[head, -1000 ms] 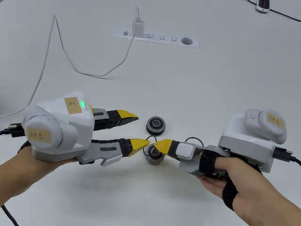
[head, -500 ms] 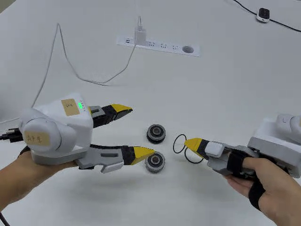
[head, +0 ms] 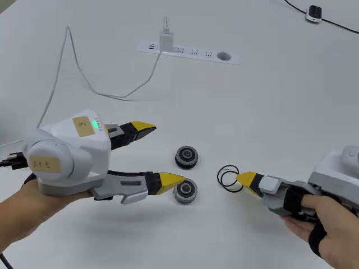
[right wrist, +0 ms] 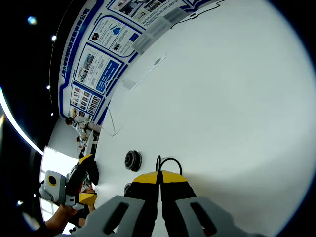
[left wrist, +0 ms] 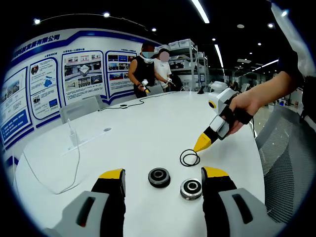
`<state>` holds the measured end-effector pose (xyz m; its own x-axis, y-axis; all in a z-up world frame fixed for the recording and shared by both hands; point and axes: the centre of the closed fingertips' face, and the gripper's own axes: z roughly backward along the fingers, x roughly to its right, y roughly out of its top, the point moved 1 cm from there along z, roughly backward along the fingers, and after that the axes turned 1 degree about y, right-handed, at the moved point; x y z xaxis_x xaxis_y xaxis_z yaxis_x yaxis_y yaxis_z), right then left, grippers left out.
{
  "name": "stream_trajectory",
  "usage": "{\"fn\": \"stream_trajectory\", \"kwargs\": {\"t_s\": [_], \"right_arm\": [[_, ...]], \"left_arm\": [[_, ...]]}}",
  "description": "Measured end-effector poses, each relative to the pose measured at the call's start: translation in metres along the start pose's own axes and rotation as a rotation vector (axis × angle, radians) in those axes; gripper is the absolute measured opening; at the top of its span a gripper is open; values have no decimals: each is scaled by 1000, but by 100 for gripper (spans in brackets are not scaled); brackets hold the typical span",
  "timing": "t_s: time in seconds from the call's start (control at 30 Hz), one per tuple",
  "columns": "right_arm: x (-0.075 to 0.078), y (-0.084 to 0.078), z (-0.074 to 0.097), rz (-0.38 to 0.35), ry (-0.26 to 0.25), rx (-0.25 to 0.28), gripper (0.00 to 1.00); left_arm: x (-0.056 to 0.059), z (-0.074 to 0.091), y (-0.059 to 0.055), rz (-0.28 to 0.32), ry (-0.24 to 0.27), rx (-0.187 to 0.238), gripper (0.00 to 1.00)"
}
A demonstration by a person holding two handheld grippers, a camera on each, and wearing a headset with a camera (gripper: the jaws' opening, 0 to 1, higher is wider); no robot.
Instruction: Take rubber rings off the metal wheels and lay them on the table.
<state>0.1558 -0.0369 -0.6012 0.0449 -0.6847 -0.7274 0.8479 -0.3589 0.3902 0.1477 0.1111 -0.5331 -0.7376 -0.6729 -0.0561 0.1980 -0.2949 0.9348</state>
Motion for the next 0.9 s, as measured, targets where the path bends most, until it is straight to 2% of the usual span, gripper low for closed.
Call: {"fn": "stream_trajectory", "kwargs": {"t_s": [0.17, 0.27, 0.33, 0.5, 0.6, 0.77, 0.83, 0.87, 0.9], "right_arm": [[5, -1, 3, -10, -19, 4, 2], [12, -3, 4, -16, -52, -3, 2], [16, -4, 4, 3, -80, -3, 2], [17, -3, 6, 16, -91, 5, 7], [18, -3, 9, 41, -115, 1, 7], [14, 1, 14, 54, -102, 31, 8], [7, 5, 14, 58, -70, 56, 8], [-1, 11, 13, 71, -24, 88, 10], [-6, 13, 12, 83, -1, 98, 11]], "left_arm": [[1, 1, 2, 1, 0, 3, 64], [2, 2, 2, 0, 1, 2, 64], [2, 2, 3, -1, 2, 3, 64], [3, 2, 3, -1, -5, -2, 64], [4, 2, 2, -3, -7, -6, 64], [2, -2, 2, -6, -4, -11, 63], [1, -4, 1, -7, -3, -14, 63], [0, -5, 1, -12, 0, -16, 62], [-2, -6, 1, -28, 8, -16, 59]]}}
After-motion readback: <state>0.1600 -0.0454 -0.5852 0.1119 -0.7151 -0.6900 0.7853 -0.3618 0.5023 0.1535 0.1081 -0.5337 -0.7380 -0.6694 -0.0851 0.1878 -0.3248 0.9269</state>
